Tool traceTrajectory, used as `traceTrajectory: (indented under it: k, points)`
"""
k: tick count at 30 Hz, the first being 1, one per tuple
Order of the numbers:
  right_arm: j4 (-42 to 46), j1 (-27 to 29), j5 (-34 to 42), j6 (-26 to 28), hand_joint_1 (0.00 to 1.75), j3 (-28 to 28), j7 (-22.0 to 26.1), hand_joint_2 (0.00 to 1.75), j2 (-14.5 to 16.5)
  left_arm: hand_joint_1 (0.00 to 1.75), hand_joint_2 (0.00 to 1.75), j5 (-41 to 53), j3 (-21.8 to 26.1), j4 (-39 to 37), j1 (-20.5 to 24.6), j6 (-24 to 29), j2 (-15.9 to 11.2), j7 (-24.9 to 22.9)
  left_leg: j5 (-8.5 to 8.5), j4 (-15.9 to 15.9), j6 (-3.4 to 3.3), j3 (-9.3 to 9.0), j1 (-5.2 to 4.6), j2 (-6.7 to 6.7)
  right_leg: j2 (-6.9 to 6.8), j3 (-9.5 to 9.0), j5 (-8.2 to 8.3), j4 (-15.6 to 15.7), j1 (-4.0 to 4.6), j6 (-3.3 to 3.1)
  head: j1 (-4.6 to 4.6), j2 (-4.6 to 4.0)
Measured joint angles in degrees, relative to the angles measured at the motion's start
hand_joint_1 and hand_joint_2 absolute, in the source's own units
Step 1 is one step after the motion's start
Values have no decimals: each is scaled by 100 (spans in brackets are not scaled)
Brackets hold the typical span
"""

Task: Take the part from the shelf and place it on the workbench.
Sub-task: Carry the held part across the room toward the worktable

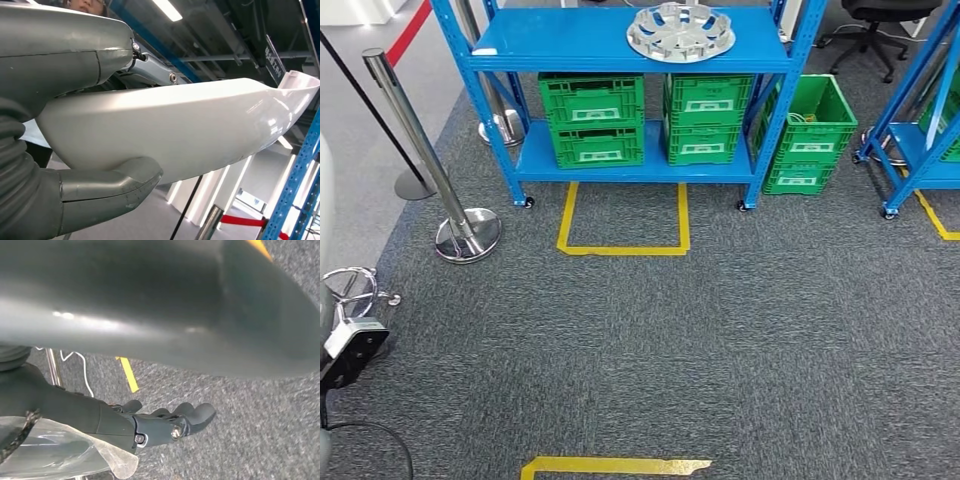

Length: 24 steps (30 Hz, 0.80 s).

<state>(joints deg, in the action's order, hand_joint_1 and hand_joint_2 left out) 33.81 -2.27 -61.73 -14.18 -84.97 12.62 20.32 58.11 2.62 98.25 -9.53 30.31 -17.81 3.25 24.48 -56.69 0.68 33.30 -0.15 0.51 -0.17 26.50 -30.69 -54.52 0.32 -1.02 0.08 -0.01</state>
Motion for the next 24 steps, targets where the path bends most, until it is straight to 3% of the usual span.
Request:
traceTrajectory:
  k: [2, 4, 6, 8, 11, 13, 17, 24]
  points:
    - [0, 9, -5, -5, 0, 0, -1, 0, 1, 143, 175, -10, 10, 8, -1, -5, -4, -1, 317, -343, 64, 126, 12, -14, -18, 52, 72, 28, -27, -57, -16, 0]
    - [0, 12, -13, -10, 0, -1, 1, 0, 1, 143, 175, -20, 15, 9, -8, -7, -7, -1, 797, -1056, 117, 356, 34, -22, -31, 120, 126, 18, -21, -87, -30, -1]
    - [0, 16, -15, -11, 0, 0, 1, 0, 1, 143, 175, -25, 15, 9, -18, -8, -7, -1, 1032, -1610, 148, 511, 54, -23, -37, 163, 164, -2, -13, -88, -29, -1]
    - [0, 23, -16, -13, 0, 1, 4, 0, 1, 143, 175, -25, 15, 9, -20, -8, -7, 0, 901, -1547, 162, 378, 69, -23, -38, 193, 192, -39, -9, -79, -28, 0]
    - [-1, 23, -27, -22, 0, 2, 31, 0, 2, 143, 175, -25, 21, 9, -20, -8, -9, 0, 423, -460, 125, -282, 69, -23, -36, 258, 210, -127, 0, -51, -28, 0]
    - [-1, 17, -32, -21, 0, 2, 64, 0, 2, 143, 175, -26, 31, 12, -23, -6, -14, 2, 362, -36, 71, -490, 52, -24, -33, 309, 224, -170, 17, -7, -26, 0]
    - [-2, 21, -31, -2, 0, 1, 118, 0, 1, 143, 175, -27, 48, 20, -38, -2, -12, 3, 378, 48, 37, -445, 47, -27, -31, 404, 244, -211, 43, -61, -14, 0]
    - [-2, 17, -30, 12, 0, -1, 132, 0, 1, 143, 175, -27, 97, 20, -56, -2, -8, 3, 319, 19, -47, -356, 7, -24, -25, 472, 343, -193, 2, 78, -16, 0]
